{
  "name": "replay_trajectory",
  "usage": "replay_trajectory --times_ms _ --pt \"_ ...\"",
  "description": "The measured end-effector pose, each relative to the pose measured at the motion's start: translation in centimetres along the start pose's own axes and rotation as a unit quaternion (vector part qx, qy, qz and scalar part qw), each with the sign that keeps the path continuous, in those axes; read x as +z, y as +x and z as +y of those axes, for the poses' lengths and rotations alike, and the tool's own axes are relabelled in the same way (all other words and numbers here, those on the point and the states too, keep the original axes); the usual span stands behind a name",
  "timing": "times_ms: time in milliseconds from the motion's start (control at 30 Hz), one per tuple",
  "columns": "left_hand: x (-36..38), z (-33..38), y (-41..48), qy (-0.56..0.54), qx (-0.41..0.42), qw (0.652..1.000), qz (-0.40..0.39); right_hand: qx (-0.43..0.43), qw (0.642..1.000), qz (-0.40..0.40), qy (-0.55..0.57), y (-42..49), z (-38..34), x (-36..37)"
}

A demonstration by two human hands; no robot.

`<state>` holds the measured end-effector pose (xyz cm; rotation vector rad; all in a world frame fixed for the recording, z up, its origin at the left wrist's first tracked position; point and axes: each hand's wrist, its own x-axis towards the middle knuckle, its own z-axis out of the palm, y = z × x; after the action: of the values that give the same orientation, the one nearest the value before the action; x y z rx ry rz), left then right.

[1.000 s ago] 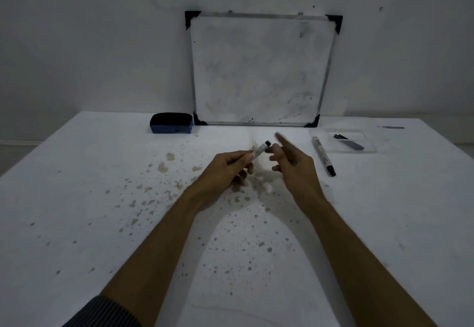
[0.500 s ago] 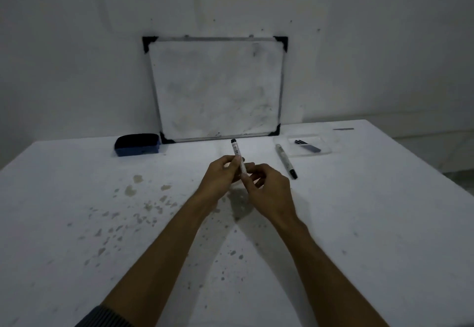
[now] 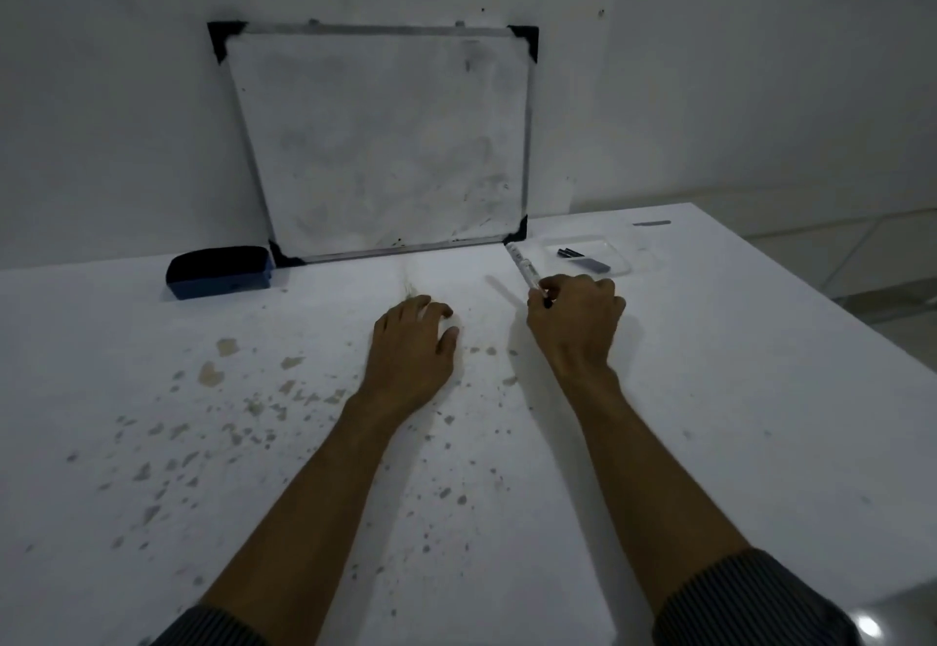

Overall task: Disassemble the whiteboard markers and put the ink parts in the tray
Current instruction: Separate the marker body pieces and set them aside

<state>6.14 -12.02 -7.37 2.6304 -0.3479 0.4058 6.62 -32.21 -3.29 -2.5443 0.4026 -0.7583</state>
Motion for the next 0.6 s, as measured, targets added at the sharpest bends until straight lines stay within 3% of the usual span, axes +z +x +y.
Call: replay_trajectory --times_ms 400,600 --pt "0.2 -0.1 0.2 -0.004 0.001 1.000 0.010 -0.030 0.999 -0.001 -0.036 -0.1 1.3 1.8" --pt "-0.7 0.0 0.1 -0.056 -0.019 0.998 0.000 -0.025 0.996 0.020 0.083 -0.9 1.1 0.7"
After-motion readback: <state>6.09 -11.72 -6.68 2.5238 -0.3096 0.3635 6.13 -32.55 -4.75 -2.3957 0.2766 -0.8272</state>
